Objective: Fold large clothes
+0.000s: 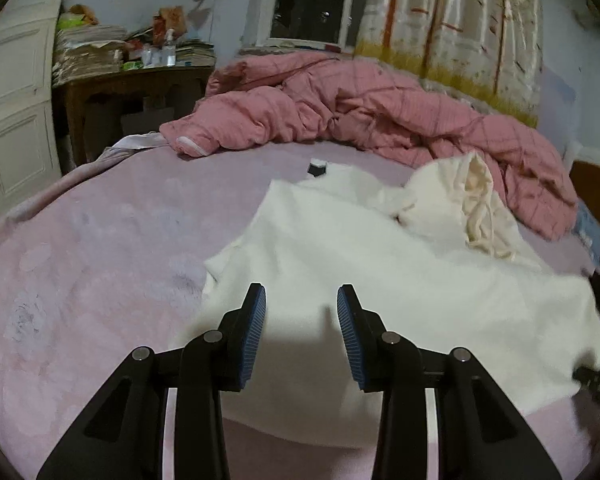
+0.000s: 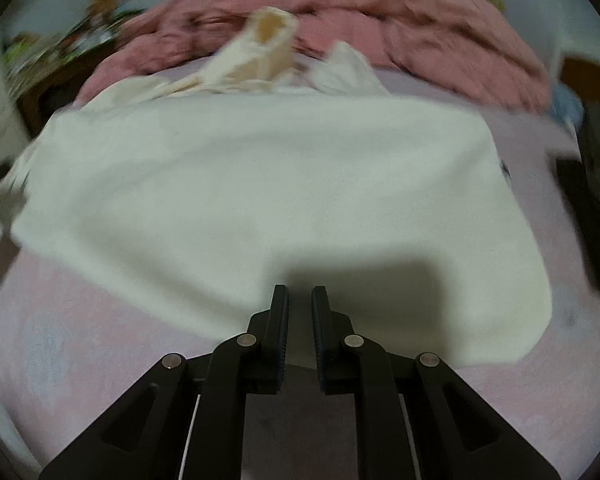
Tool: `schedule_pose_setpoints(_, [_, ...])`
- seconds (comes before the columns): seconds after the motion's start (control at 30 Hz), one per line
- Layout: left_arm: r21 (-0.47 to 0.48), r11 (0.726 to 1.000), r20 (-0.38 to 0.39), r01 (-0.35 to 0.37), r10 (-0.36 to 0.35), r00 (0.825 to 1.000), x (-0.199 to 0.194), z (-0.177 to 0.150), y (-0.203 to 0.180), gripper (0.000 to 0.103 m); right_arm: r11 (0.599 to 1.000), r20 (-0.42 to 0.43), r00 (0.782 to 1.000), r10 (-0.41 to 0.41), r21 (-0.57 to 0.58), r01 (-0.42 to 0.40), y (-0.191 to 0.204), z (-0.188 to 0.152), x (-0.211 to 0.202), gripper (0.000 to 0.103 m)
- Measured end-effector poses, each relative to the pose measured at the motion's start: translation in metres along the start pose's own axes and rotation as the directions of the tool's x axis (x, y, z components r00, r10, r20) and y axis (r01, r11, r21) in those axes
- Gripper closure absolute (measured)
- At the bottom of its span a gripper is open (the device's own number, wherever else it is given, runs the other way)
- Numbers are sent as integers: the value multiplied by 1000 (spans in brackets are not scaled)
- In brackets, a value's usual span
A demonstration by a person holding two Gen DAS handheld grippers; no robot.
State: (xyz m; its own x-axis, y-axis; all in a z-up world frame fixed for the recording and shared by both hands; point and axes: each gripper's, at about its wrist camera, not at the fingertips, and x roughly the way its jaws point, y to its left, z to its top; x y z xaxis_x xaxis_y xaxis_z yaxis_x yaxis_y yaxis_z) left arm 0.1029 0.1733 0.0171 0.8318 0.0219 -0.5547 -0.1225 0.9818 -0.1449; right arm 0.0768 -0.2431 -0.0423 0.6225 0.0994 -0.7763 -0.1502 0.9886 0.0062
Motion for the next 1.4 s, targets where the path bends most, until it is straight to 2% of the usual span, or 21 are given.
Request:
schedule_pose_setpoints(0.1, [13,1000,50,-25,24,998,-9,11,0,67,994,40,994,105,5,-105,18,9,-16,85])
schedule_pose_setpoints(0.17, [15,1000,55,-21,20,998,-6,22,3,67,984,50,983,175,16,-176,26,23,-23,81])
schedule_pose_setpoints(0.3, [29,999,2,25,-25,1000,19,40,3,67,986,84,983,163,-36,-160,60,72,-32,78])
schedule_pose_setpoints(0.37, [18,999,3,42,-42,999,30,44,7,67,982,90,978,188,-33,-186,79,104,-32,56])
schedule_pose_setpoints(0.47, [-52,997,-40,49,-51,998,54,39,23,67,970,68,968,240,27,-242,95,155,-15,54])
schedule_pose_setpoints(0.53, [-92,995,-107,30,-39,993,79,25,30,67,962,46,962,270,39,-272,107,187,4,54])
schedule_pose_setpoints(0.6, [-68,998,-185,-8,-4,983,106,4,29,64,958,29,959,282,53,-283,122,217,29,54])
schedule_pose_setpoints(0.63, [-54,998,-197,-13,2,980,111,-1,27,64,957,23,959,282,66,-283,128,232,43,54])
schedule_pose_setpoints(0.7, [-55,998,-161,5,-14,987,104,2,26,63,956,2,960,279,89,-278,144,258,78,54])
schedule_pose_setpoints(0.77, [-64,998,-180,0,-11,984,106,2,28,61,958,-41,963,265,126,-258,157,280,123,54])
schedule_pose_setpoints(0.87, [-66,998,-182,-9,-3,983,105,2,28,60,957,-118,956,268,148,-249,173,296,180,54])
schedule_pose_setpoints(0.93, [-57,998,-181,-19,8,983,106,3,27,60,967,-180,957,227,160,-199,183,304,218,54])
schedule_pose_setpoints(1.03, [-63,998,-181,-23,12,983,104,5,27,60,954,-220,936,276,178,-240,193,307,247,60])
schedule_pose_setpoints(1.1, [-83,996,-190,-13,-3,982,106,7,30,60,960,-224,937,267,154,-236,201,311,256,60])
schedule_pose_setpoints(1.13, [-96,995,-194,-6,-13,981,106,7,32,60,958,-228,935,272,153,-242,204,314,261,65])
schedule_pose_setpoints(1.17, [-105,994,-197,2,-22,980,106,9,33,61,956,-239,930,279,161,-245,207,316,266,83])
schedule_pose_setpoints(1.2, [-111,994,-198,9,-31,980,106,10,35,61,960,-238,935,262,168,-226,207,318,268,95])
schedule_pose_setpoints(1.27, [-122,992,-196,37,-60,979,103,11,36,61,970,-193,953,233,114,-214,218,324,259,97])
schedule_pose_setpoints(1.33, [-149,980,-171,129,-154,973,96,13,39,59,972,-44,973,226,-51,-228,244,334,212,97])
schedule_pose_setpoints(1.37, [-188,957,-139,222,-250,958,91,15,42,58,964,10,969,249,-94,-247,255,338,190,97])
schedule_pose_setpoints(1.4, [-225,925,-110,308,-338,935,86,19,44,56,952,58,955,290,-119,-282,267,345,163,97])
